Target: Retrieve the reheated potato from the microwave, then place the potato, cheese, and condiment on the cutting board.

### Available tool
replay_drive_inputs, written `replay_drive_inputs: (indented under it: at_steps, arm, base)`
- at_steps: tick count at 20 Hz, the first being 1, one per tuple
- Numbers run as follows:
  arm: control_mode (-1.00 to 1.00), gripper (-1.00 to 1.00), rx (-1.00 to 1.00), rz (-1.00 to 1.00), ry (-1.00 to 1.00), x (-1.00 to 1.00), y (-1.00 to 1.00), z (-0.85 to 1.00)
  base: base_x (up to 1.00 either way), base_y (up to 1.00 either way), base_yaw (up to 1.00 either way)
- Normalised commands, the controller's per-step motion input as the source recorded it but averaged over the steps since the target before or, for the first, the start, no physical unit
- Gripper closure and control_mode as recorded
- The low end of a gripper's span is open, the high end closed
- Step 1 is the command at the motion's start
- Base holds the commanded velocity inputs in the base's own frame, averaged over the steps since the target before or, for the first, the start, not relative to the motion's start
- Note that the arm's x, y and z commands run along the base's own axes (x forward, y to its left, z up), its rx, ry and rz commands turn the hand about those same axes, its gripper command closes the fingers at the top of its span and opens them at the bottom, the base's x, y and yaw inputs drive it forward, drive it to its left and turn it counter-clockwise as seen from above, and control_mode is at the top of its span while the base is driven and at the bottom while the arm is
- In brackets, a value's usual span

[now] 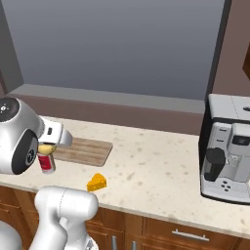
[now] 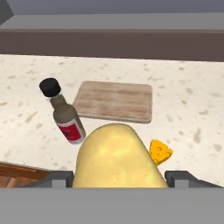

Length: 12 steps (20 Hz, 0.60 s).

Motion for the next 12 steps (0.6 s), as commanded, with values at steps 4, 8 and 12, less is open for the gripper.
replay_drive_inputs:
  at_steps: [4,8,12]
  arm:
    - [1.00,1.00,0.00,0.00,0.00,0.00,0.00,0.00]
    - [1.00,1.00,0.00,0.00,0.00,0.00,0.00,0.00]
    - [1.00,1.00,0.00,0.00,0.00,0.00,0.00,0.00]
  base:
    - [0.06,0.00,0.00]
    - [0.00,0.00,0.00]
    - [0.00,0.00,0.00]
